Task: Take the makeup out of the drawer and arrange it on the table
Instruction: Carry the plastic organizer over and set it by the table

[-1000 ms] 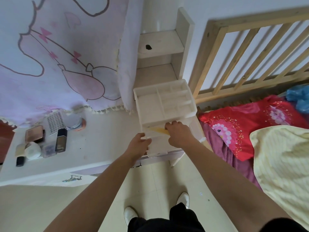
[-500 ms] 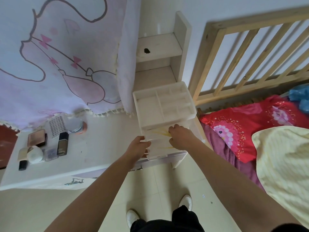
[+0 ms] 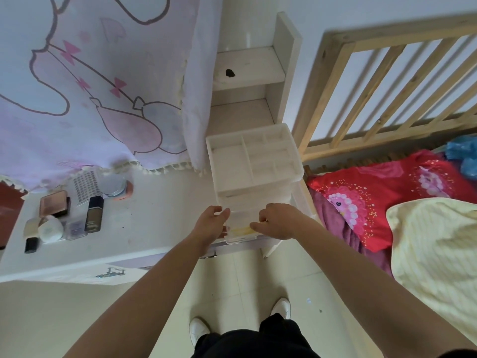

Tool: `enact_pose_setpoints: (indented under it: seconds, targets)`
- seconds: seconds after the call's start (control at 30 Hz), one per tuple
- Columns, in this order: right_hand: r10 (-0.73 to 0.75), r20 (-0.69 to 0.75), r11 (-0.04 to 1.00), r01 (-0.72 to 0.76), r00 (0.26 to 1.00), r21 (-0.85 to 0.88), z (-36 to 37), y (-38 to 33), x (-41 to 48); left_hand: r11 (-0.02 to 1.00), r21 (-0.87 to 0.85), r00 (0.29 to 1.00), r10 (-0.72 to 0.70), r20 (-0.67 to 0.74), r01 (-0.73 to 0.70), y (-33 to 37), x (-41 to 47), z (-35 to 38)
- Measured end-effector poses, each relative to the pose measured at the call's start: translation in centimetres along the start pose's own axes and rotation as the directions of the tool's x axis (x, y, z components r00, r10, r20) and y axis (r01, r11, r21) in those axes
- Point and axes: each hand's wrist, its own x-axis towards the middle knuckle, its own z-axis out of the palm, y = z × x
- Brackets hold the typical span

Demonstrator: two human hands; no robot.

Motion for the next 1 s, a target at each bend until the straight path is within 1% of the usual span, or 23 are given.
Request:
enact_pose_setpoints:
  seconds: [0.13, 0.3, 0.47, 0.57, 0.73, 0.87, 0.93, 1.0]
  targets:
    - [-0.061, -0.096, 0.998, 0.060, 0.994, -0.017, 0.6, 0.5, -0.3, 1.000, -0.015, 1.000, 0.004, -0.016, -0.004, 0.1, 0.0, 0.2]
    - [-0.101, -0.108, 0.995, 0.100, 0.989, -0.012, 0.6, 0.8, -0.4, 1.000, -0.010, 0.999, 0.010, -0.041, -0.010, 0.2, 0.0, 0.4]
    - [-0.122, -0.122, 0.992, 0.121, 0.985, -0.021, -0.1, 1.0, -0.7, 1.000, -0.015, 0.999, 0.001, -0.036, -0.001, 0.4, -0.3, 0.5]
    - [-0.131, -0.098, 0.991, 0.131, 0.986, -0.009, -0.5, 1.2, -0.4, 0.999, -0.031, 0.999, -0.019, -0.029, 0.018, 0.6, -0.4, 0.4]
    - [-0.188, -0.036, 0.980, 0.184, 0.982, -0.076, -1.0, 1.3, -0.5, 1.000, -0.008, 0.999, -0.018, -0.036, 0.017, 0.6, -0.3, 0.6]
    - [-0.200, -0.012, 0.978, 0.199, 0.980, -0.060, -1.8, 1.7, -0.4, 0.999, -0.026, 0.998, -0.032, -0.046, 0.031, 0.6, -0.3, 0.5]
    - [-0.198, -0.066, 0.980, 0.199, 0.978, 0.005, -2.4, 2.1, -0.3, 0.996, -0.073, 0.997, -0.056, -0.053, 0.052, 0.9, -0.6, 0.6]
    - [-0.202, -0.169, 0.969, 0.222, 0.965, 0.108, -3.6, 2.1, -0.1, 0.988, -0.133, 0.993, -0.085, -0.086, 0.073, 1.3, -0.7, 0.6]
